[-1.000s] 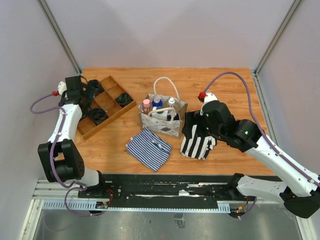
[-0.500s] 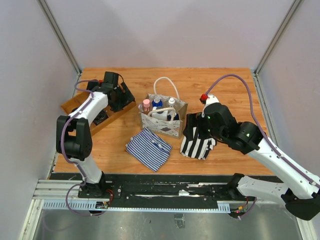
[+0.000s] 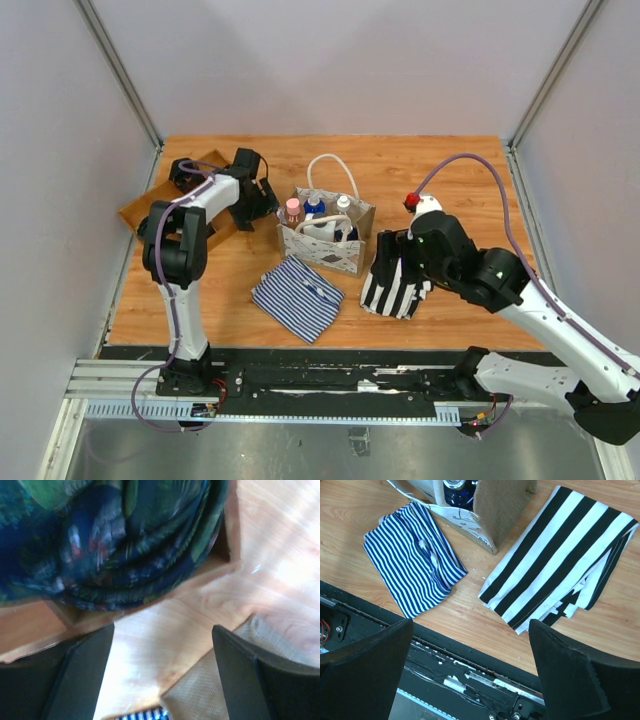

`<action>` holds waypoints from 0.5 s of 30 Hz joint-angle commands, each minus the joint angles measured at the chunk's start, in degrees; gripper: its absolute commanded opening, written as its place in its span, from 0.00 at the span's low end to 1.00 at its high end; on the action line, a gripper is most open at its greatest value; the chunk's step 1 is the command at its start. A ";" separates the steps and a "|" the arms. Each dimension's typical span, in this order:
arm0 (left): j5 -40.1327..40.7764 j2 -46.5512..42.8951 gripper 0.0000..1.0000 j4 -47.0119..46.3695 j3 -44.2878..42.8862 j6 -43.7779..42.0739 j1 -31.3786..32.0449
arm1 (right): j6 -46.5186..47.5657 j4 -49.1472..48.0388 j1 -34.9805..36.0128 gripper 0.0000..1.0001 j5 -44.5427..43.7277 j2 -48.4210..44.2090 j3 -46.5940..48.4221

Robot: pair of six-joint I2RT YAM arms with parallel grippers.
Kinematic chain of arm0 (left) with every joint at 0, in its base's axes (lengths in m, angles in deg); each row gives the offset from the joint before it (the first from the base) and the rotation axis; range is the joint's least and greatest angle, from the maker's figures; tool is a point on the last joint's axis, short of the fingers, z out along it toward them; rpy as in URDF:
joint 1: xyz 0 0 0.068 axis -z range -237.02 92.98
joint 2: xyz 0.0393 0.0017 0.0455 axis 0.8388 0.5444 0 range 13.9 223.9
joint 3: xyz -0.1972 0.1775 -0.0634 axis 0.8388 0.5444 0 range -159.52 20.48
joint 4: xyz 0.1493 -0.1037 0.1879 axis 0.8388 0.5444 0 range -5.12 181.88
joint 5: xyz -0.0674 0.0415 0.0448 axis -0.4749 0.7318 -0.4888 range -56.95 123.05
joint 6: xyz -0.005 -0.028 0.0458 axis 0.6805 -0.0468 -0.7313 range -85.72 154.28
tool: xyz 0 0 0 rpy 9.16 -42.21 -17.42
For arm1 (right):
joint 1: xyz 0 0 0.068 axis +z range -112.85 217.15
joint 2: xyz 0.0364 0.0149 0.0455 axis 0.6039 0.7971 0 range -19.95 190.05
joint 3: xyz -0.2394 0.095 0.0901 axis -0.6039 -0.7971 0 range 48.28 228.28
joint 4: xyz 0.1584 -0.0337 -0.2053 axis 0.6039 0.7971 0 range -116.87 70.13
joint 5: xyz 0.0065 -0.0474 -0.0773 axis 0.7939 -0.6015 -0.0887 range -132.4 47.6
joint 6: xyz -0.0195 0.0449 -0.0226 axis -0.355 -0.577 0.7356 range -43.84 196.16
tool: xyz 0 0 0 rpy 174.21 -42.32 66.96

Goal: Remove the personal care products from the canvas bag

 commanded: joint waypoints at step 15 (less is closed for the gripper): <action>22.14 19.30 0.84 8.53 -47.63 9.60 -14.18 | -3.96 7.39 1.17 0.99 -0.67 -10.05 -0.26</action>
